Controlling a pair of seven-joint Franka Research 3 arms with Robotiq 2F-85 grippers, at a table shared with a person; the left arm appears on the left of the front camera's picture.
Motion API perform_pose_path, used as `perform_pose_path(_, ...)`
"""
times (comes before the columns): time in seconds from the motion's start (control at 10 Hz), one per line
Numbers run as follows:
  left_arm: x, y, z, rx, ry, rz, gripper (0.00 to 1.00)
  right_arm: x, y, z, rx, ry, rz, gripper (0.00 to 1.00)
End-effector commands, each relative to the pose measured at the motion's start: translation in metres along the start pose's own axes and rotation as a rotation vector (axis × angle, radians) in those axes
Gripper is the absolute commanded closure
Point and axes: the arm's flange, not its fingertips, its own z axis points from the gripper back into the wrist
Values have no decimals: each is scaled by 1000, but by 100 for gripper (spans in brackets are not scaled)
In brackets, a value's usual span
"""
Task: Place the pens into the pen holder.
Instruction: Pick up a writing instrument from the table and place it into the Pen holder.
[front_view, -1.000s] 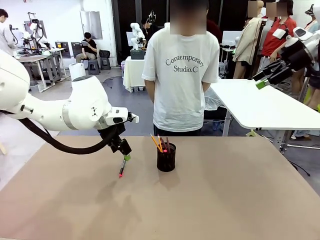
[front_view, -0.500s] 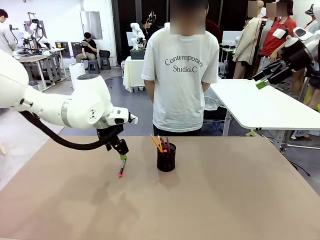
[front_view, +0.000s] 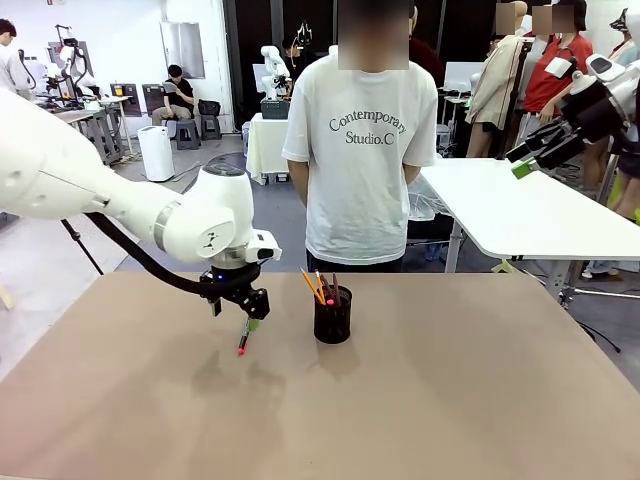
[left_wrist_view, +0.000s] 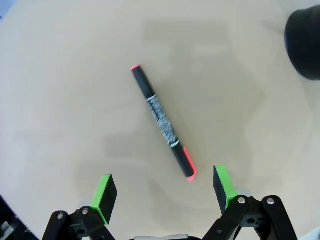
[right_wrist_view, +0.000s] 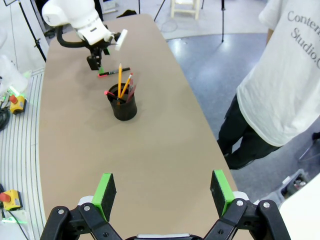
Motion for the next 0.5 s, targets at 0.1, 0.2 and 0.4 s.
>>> perform_pose_path(0.1, 24, 4, -21, -38, -35, 38, 0, 1, 1, 1, 0, -1, 8, 0)
perform_pose_path(0.2, 26, 8, -29, -64, -42, 60, 0, 1, 1, 1, 0, -1, 8, 0)
perform_pose_path(0.4, 32, 14, -40, -84, -64, 90, 0, 1, 1, 1, 0, -1, 8, 0)
